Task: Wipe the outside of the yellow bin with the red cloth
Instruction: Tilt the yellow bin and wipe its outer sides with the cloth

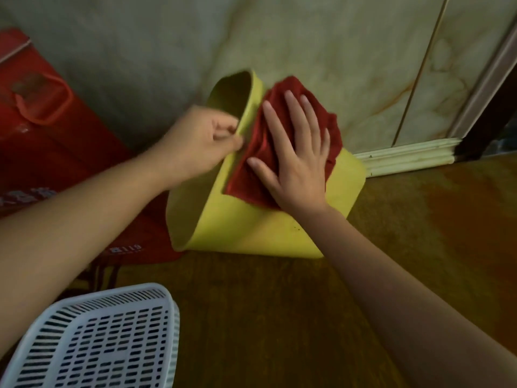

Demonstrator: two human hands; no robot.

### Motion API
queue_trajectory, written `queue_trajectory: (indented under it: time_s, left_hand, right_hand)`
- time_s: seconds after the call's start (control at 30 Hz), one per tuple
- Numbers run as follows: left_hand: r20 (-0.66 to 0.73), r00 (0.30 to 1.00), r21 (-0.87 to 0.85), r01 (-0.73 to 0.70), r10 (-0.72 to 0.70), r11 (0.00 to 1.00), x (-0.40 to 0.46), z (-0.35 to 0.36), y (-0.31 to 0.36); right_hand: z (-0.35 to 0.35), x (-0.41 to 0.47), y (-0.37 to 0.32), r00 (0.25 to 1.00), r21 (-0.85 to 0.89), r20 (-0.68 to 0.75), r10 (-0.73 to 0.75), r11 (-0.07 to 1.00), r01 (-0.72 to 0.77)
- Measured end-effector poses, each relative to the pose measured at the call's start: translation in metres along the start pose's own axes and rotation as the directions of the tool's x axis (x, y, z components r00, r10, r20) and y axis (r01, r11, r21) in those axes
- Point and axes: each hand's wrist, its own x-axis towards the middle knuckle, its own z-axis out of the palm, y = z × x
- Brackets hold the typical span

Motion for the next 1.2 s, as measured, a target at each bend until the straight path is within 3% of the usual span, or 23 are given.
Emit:
queue_trajectory:
  time_s: [0.1,0.2,0.33,0.43,0.53,0.63,0.73,0.83,0.97,1.13,1.2]
  left_hand:
    - [0.049,0.997,-0.183,0.068,-0.060,0.981,0.011,-0.018,0.004]
    - [0.121,0.983,-0.171,0.159,-0.140,0.972,-0.001,-0.021,-0.012]
    - [0.110,0.948,-0.160,0.314,-0.299,0.936,-0.008,-0.018,-0.036]
    - [0.047,0.913,-0.192,0.407,-0.405,0.893,-0.009,-0.020,-0.036]
    - [0.193,0.849,-0.072,0.512,-0.492,0.856,-0.036,-0.026,-0.032]
    - [0.350,0.802,0.049,0.500,-0.484,0.865,-0.086,-0.037,-0.033]
    - [0.353,0.803,-0.090,0.540,-0.480,0.837,-0.116,-0.043,-0.042]
    - [0.372,0.796,-0.157,0.562,-0.478,0.812,-0.116,-0.047,-0.042]
    - [0.437,0.798,-0.215,0.541,-0.415,0.813,-0.107,-0.045,-0.032]
    - [0.511,0.798,-0.255,0.496,-0.319,0.830,-0.093,-0.036,-0.017]
    - [0.481,0.815,-0.243,0.478,-0.323,0.844,-0.082,-0.033,-0.017]
  right_hand:
    - [-0.002,0.021,0.004,0.994,0.098,0.029,-0.105,0.990,0.102]
    - [0.002,-0.003,0.025,0.977,0.161,0.159,-0.142,0.980,0.116]
    - [0.008,-0.080,0.062,0.941,0.113,0.321,0.106,0.982,-0.150]
    - [0.000,-0.129,0.090,0.843,0.127,0.426,0.329,0.900,-0.416]
    - [-0.006,-0.158,0.097,0.765,0.179,0.466,0.445,0.799,-0.574]
    - [-0.007,-0.166,0.083,0.764,0.218,0.447,0.465,0.772,-0.597]
    - [-0.017,-0.170,0.052,0.815,0.210,0.433,0.386,0.836,-0.508]
    - [-0.027,-0.178,0.004,0.883,0.188,0.429,0.191,0.937,-0.294]
    - [-0.018,-0.135,-0.060,0.912,0.239,0.407,-0.049,0.969,-0.054]
    - [0.009,-0.039,-0.066,0.950,0.177,0.297,-0.094,0.983,0.042]
    - [0.013,-0.038,-0.041,0.941,0.150,0.336,-0.027,0.988,-0.025]
